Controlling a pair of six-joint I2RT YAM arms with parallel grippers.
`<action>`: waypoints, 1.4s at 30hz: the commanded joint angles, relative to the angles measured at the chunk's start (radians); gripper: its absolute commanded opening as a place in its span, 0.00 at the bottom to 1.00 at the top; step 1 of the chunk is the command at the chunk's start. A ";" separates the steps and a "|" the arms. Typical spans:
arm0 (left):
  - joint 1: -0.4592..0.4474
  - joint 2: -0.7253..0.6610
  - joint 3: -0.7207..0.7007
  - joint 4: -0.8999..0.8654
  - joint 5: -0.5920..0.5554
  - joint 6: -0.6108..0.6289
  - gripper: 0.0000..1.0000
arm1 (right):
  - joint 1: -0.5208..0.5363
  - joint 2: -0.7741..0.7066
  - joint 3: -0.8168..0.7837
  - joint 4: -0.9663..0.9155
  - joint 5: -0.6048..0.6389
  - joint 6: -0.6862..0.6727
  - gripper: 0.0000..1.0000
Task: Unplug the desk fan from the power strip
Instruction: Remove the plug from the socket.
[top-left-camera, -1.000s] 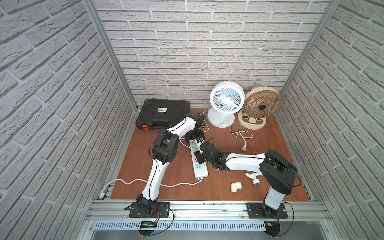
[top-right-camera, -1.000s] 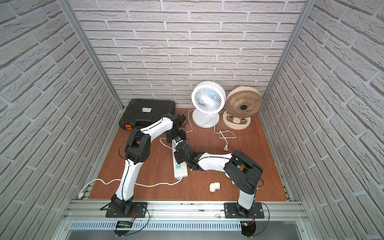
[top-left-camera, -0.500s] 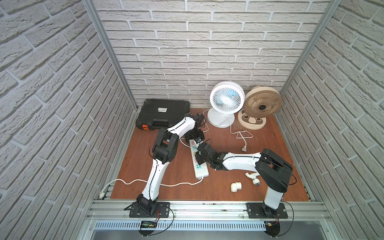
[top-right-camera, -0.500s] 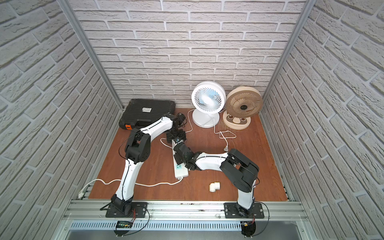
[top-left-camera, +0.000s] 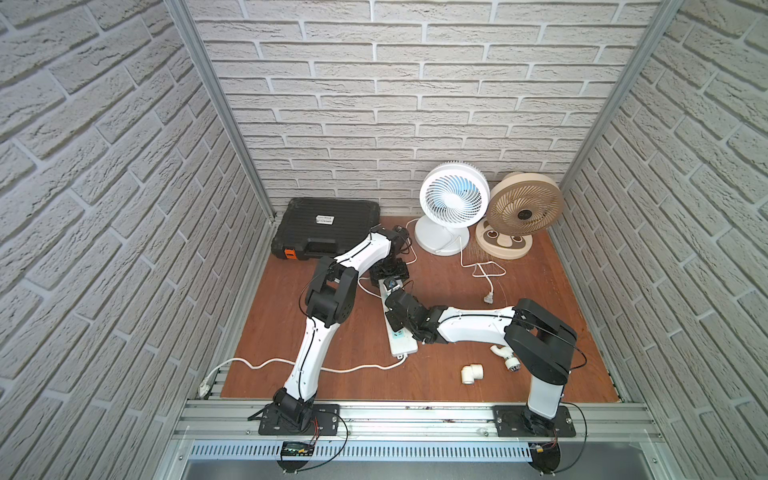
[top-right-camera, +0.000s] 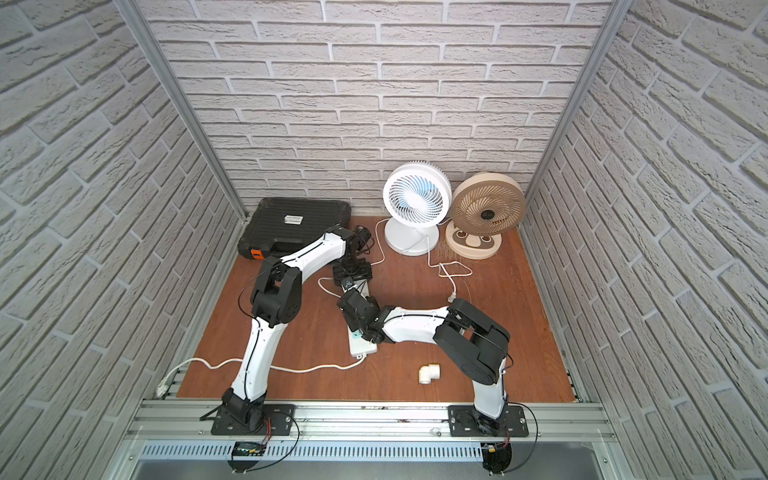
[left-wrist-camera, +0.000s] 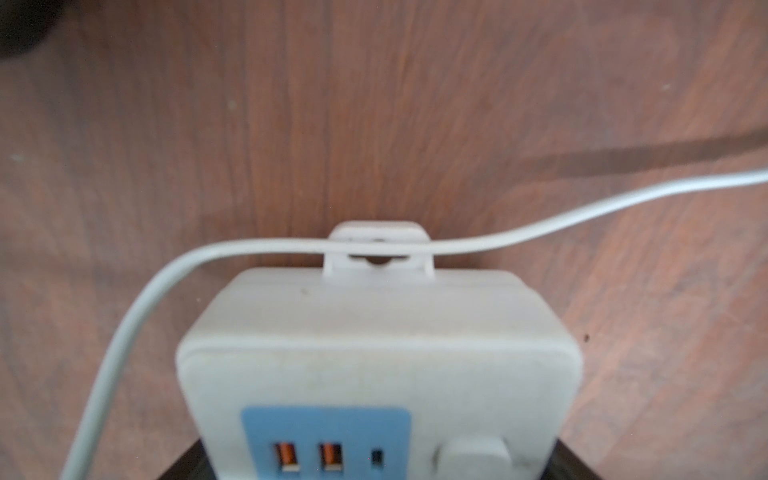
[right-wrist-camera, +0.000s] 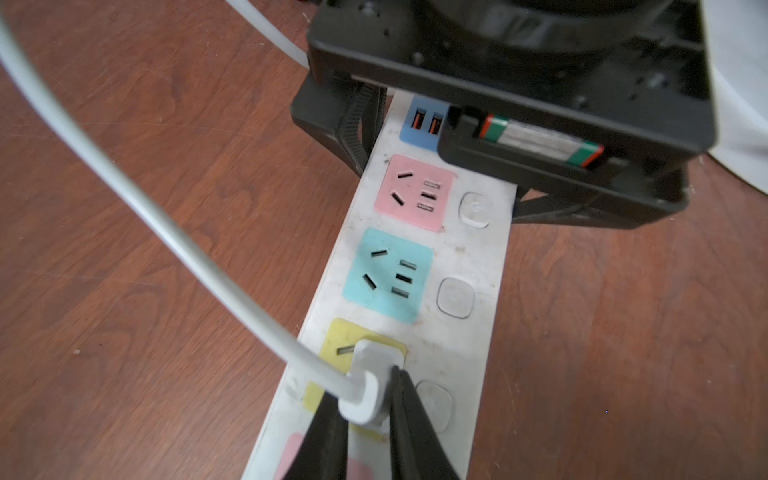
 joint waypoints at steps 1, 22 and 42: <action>0.015 0.146 -0.073 -0.111 0.070 -0.070 0.00 | 0.027 0.025 0.030 0.010 0.037 -0.031 0.03; 0.007 0.125 -0.092 -0.100 0.043 -0.061 0.00 | -0.061 -0.018 -0.064 0.076 -0.082 0.186 0.03; 0.003 0.125 -0.092 -0.093 0.043 -0.059 0.00 | -0.049 -0.023 -0.062 0.061 -0.074 0.230 0.03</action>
